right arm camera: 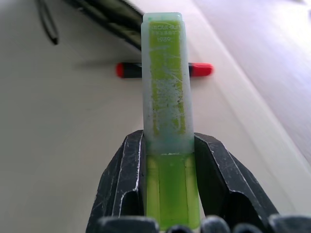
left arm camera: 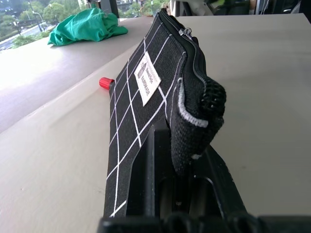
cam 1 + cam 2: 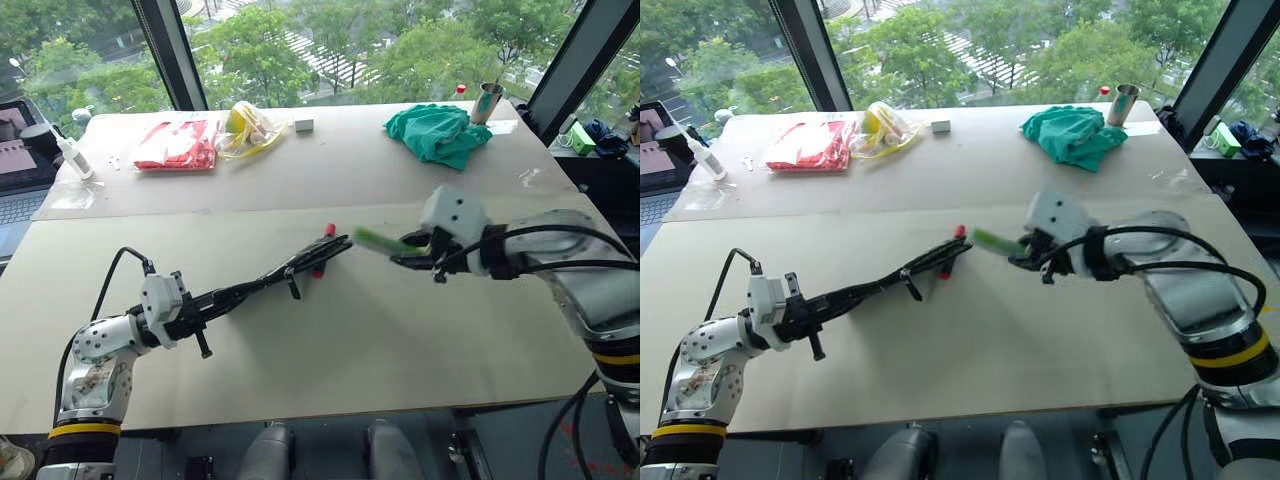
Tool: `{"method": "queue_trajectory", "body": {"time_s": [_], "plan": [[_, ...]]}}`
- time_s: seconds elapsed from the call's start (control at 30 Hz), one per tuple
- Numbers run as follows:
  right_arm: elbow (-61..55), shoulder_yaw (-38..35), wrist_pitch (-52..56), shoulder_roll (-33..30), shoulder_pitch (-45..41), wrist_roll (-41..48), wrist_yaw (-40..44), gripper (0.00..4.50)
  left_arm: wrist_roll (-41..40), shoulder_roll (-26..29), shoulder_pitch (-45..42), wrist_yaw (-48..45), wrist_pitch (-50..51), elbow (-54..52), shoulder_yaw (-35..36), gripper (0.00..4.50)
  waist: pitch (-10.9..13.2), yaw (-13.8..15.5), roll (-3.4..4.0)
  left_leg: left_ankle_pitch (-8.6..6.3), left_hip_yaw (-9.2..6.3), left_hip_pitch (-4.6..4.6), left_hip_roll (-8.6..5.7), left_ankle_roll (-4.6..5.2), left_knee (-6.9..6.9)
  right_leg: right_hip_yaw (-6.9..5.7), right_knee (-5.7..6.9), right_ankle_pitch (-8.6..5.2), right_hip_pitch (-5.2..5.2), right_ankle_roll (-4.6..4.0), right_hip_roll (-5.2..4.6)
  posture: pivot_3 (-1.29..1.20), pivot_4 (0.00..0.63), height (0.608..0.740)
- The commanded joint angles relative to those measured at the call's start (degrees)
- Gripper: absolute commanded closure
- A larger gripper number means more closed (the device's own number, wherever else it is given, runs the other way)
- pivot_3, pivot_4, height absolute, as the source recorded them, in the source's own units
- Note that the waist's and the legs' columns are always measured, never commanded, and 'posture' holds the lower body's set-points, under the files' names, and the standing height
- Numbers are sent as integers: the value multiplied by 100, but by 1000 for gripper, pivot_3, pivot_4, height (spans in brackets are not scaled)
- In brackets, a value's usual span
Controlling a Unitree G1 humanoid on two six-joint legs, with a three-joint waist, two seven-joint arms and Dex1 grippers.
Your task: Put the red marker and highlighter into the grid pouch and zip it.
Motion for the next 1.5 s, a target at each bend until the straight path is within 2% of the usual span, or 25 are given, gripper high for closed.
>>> {"method": "queue_trajectory", "body": {"time_s": [0.03,0.43,0.7,0.9,1.03,1.23,1.5], "plan": [[-238,319,-378,51,-389,-478,132,3477,1,-6,-38,-11,-94,-67,4,4500,0,5,0,0,0,-2,-1,-1,0,0,0,0,-3,0,0,0,150,740],[37,630,-765,9,-773,-1201,653,3477,47,-46,-49,-59,-156,-24,-130,4500,0,47,0,1,-2,-2,-1,-2,1,-1,-1,0,-3,0,-1,0,150,740],[593,1613,-1605,514,-1453,-2459,936,3477,99,-72,-219,-202,-225,194,-245,4500,0,17,0,2,-2,-2,0,-4,0,-1,1,0,-8,0,0,0,150,740],[800,1866,-2257,1060,-1657,-2959,1027,3477,119,-122,-305,-262,-263,296,-306,4500,0,9,0,4,-4,-3,-1,-9,0,-2,3,0,-10,0,0,0,150,740],[959,2011,-2866,1374,-1530,-3319,837,3477,132,-154,-361,-334,-268,366,-341,4500,0,9,0,8,-4,-3,-2,-15,0,-1,3,0,-9,0,0,0,150,740],[1621,1858,-3957,2069,-1414,-3527,130,3477,153,-213,-458,-400,-291,467,-390,4500,0,-22,0,13,-6,-2,-2,-24,0,-2,7,0,-10,0,1,0,150,740],[2589,1850,-5389,2220,-1479,-3707,39,3477,160,-231,-501,-455,-316,538,-379,4500,0,-91,0,18,-7,-2,-2,-32,-2,-2,6,0,-10,0,1,0,150,740]]}}
